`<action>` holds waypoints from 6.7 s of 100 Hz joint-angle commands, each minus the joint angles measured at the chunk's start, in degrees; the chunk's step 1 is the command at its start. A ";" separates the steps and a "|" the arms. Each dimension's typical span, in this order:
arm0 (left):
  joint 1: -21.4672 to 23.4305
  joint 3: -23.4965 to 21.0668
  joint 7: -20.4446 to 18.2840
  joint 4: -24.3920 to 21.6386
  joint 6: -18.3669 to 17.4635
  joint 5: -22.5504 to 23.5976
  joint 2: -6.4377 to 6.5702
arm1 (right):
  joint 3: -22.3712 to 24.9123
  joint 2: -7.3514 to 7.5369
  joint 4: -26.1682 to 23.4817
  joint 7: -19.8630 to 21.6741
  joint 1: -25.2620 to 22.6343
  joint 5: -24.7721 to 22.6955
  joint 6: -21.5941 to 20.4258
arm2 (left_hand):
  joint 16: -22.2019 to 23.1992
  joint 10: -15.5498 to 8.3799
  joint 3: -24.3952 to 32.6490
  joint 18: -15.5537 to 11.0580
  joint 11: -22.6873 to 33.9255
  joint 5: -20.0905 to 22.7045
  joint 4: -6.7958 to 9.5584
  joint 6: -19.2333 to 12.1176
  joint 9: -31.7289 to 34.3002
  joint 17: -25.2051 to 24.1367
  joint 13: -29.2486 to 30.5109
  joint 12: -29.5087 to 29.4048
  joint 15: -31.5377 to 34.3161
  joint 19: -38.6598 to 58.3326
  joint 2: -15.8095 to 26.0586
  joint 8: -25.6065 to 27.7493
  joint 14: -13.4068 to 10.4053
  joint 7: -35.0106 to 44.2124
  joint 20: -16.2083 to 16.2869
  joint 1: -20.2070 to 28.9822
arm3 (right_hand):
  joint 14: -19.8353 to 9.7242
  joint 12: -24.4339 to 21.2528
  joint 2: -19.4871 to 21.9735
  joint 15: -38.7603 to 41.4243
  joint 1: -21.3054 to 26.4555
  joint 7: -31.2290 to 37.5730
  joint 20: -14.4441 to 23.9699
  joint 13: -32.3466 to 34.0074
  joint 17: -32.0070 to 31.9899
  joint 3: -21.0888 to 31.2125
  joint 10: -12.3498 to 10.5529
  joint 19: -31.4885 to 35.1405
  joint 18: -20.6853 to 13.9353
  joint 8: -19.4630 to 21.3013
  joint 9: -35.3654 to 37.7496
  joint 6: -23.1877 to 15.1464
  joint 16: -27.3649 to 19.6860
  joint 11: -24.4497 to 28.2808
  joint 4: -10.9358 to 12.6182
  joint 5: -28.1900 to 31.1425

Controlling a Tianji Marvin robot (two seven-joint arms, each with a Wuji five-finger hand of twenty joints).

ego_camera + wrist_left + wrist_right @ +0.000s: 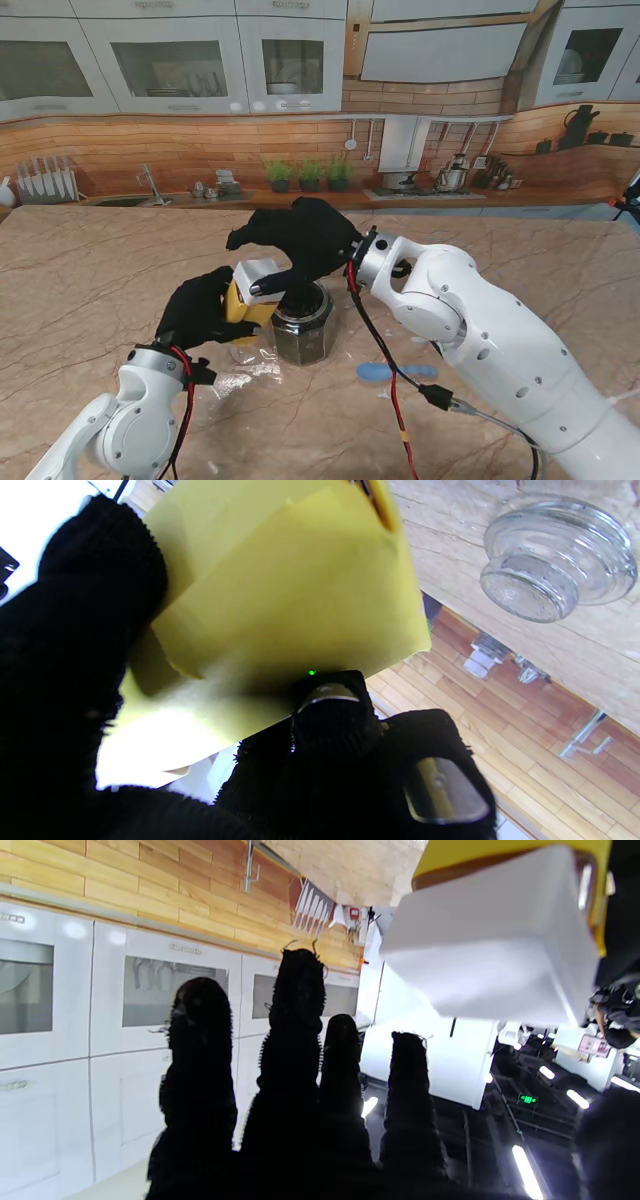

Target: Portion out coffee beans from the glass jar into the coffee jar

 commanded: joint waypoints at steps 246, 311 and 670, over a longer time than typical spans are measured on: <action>-18.82 -13.96 14.47 42.73 5.00 -5.41 -3.34 | -5.03 0.24 9.74 -1.06 -1.36 2.69 0.76 | -23.46 -9.47 8.01 25.41 -1.62 -1.90 6.56 -11.70 -1.13 -9.00 -8.41 3.01 -41.72 -27.88 17.95 6.36 18.40 10.75 -28.05 13.98 | -0.60 3.85 -2.68 -1.36 0.76 5.65 -0.99 1.52 -0.84 2.17 -2.63 -3.27 0.95 3.02 2.32 0.65 -0.27 3.16 0.80 9.92; -16.72 -15.04 10.45 39.51 10.52 -5.77 -2.95 | -5.08 0.23 9.84 -1.45 -1.04 2.46 -0.21 | -19.57 -0.69 11.23 24.69 3.83 -13.15 8.67 2.46 -26.51 -9.03 -12.17 -17.03 -42.29 -28.05 16.80 7.40 21.14 -16.79 -28.22 1.45 | -0.74 3.91 -2.70 -1.35 0.59 5.84 -0.67 1.55 -1.05 2.24 -2.79 -3.33 0.53 2.85 2.36 0.17 -0.16 3.07 0.84 9.91; -8.96 0.48 -13.51 8.07 6.54 30.07 4.97 | 21.63 1.41 -3.62 -5.12 -25.44 -3.86 1.09 | -7.82 -13.05 8.13 37.08 0.60 -20.81 6.66 -18.17 -40.15 -33.51 -43.47 -15.38 -56.48 -49.47 8.81 3.83 25.40 -22.17 -17.41 -6.94 | 6.73 -13.34 -14.51 -19.85 11.93 -2.77 -10.11 -13.30 -9.04 8.13 -0.60 -13.34 4.75 -0.58 -1.45 -2.21 -17.18 -12.93 3.19 2.70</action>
